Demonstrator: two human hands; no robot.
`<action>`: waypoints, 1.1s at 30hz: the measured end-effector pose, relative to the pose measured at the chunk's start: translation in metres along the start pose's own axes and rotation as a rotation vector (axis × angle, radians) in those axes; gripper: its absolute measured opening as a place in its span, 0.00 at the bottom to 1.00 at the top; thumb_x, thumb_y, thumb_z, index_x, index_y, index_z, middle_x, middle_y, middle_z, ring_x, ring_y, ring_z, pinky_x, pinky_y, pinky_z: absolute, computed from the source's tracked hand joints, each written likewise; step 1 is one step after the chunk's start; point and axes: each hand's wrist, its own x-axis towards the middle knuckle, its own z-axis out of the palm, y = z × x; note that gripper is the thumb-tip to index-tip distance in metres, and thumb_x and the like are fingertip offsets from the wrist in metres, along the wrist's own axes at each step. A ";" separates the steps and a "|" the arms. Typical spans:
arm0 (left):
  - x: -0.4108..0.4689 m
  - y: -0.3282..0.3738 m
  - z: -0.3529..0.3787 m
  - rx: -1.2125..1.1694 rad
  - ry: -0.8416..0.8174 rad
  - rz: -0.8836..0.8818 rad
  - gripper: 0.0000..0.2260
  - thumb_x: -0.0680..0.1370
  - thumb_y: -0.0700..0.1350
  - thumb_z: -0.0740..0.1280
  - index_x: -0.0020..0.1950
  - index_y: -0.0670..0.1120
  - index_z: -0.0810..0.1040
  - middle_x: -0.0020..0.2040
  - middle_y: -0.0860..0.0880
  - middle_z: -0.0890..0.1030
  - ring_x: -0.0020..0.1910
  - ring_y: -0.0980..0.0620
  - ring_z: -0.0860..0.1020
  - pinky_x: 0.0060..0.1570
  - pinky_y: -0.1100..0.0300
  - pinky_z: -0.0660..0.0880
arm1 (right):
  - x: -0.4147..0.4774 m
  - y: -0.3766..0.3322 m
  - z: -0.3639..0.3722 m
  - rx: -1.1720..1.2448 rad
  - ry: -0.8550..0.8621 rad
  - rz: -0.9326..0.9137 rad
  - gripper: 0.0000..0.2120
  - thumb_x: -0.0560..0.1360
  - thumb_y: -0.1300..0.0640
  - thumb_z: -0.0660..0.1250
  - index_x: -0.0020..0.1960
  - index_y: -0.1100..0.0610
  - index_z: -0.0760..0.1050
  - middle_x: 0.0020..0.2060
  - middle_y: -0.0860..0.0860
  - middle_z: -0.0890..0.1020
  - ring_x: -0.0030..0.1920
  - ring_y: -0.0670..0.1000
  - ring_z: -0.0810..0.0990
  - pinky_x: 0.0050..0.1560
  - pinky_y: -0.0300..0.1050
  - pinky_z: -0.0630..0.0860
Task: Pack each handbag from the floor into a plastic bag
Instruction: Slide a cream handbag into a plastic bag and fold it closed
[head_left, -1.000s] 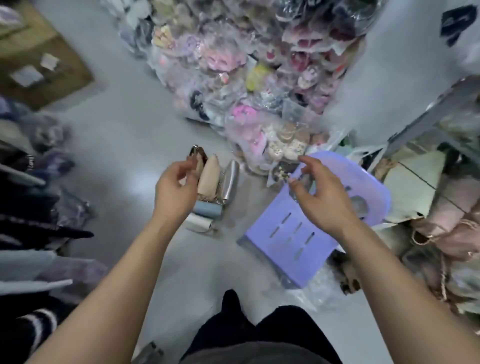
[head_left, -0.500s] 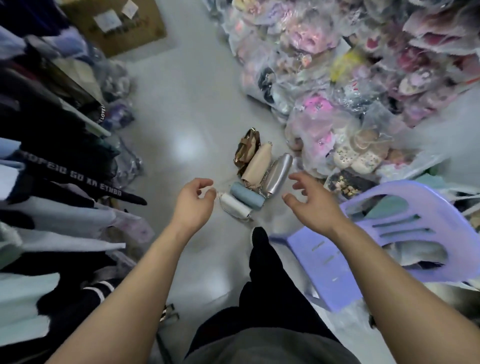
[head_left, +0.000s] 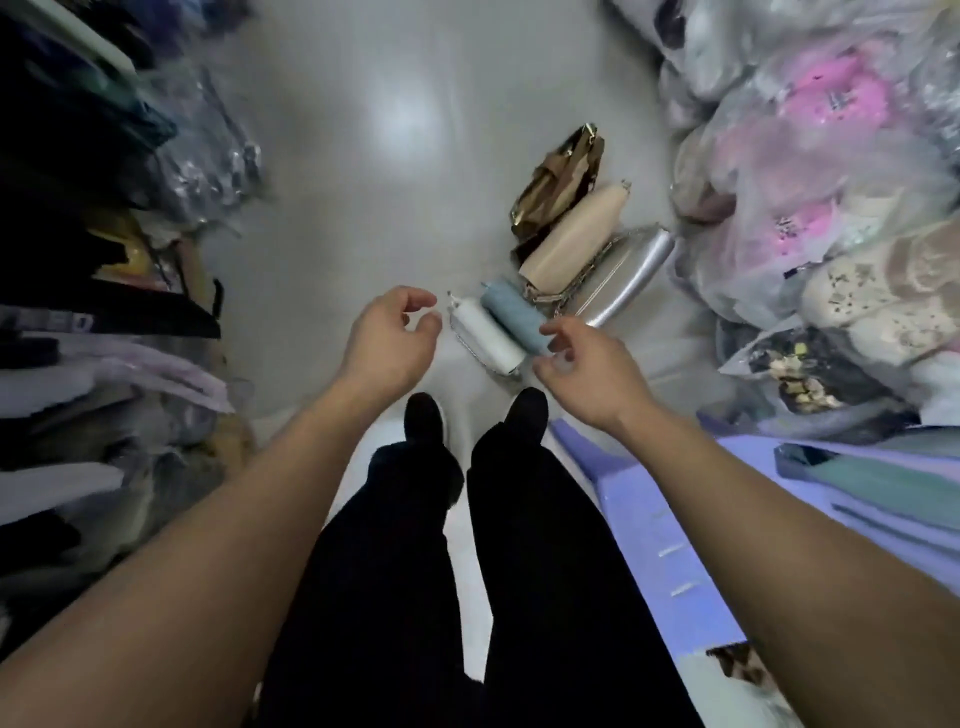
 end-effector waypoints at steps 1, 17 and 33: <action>0.019 -0.012 0.016 -0.003 -0.009 0.007 0.08 0.80 0.48 0.65 0.58 0.54 0.78 0.57 0.54 0.78 0.57 0.52 0.78 0.61 0.53 0.75 | 0.020 0.011 0.015 -0.010 -0.026 -0.002 0.21 0.77 0.52 0.71 0.69 0.52 0.75 0.58 0.50 0.82 0.57 0.53 0.80 0.59 0.45 0.74; 0.219 -0.225 0.228 -0.093 -0.088 -0.297 0.13 0.78 0.46 0.66 0.63 0.50 0.78 0.62 0.49 0.78 0.59 0.50 0.79 0.63 0.51 0.74 | 0.283 0.164 0.268 -0.260 -0.070 0.087 0.26 0.75 0.48 0.70 0.68 0.59 0.71 0.62 0.60 0.80 0.63 0.63 0.78 0.57 0.54 0.74; 0.201 -0.182 0.194 -0.331 -0.062 -0.383 0.24 0.79 0.54 0.68 0.74 0.53 0.68 0.64 0.52 0.73 0.57 0.56 0.76 0.51 0.65 0.69 | 0.249 0.110 0.226 -0.085 0.139 0.061 0.23 0.69 0.39 0.72 0.58 0.51 0.81 0.48 0.52 0.87 0.52 0.58 0.84 0.49 0.53 0.79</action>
